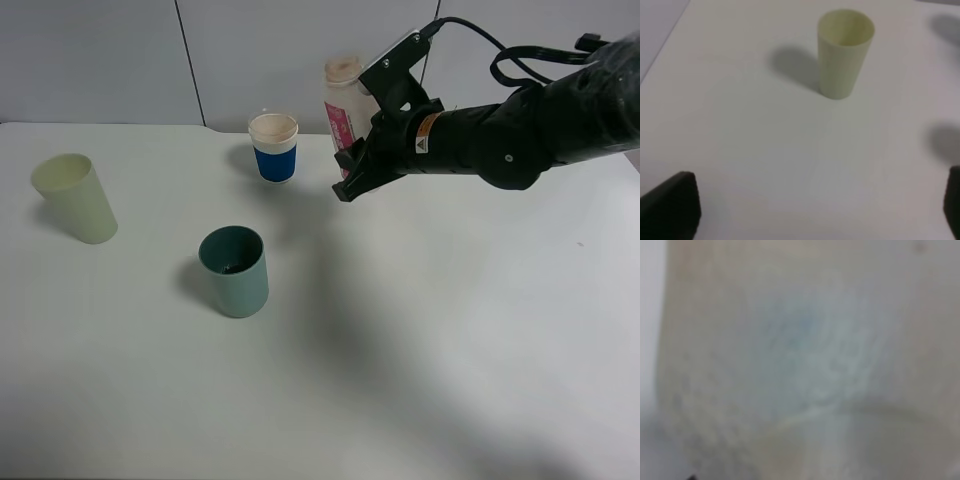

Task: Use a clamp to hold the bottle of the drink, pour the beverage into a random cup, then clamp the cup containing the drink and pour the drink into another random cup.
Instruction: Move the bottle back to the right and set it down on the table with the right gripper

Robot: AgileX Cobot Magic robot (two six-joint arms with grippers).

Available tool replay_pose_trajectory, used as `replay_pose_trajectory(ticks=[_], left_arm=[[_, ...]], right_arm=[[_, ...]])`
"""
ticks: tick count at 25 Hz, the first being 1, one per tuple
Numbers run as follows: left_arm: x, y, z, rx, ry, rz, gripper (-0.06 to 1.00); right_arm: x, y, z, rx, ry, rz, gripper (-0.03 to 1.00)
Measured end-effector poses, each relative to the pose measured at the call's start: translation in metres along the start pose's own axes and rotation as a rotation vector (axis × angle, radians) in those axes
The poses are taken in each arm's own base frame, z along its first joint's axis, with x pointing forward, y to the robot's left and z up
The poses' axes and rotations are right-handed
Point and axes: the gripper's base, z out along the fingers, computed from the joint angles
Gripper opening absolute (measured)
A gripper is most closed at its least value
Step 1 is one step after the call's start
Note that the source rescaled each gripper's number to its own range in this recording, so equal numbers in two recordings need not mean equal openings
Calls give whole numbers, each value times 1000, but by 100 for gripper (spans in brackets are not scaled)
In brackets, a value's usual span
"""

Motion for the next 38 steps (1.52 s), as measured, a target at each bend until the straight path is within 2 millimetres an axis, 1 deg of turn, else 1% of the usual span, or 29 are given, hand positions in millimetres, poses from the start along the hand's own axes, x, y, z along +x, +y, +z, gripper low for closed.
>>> replay_pose_trajectory(ticks=[8,14,22,38], left_arm=[[0,0,0,0,0,0,93],[0,0,0,0,0,0,93],[0,0,0,0,0,0,93],[0,0,0,0,0,0,93]], right_arm=[[4,-14,-1,54,1,-62,0],[-1,-23,1,121,-87,-34,0],[17,-18,22,135,-127,-10,0],[46,-16,46,196,-168,61,0]])
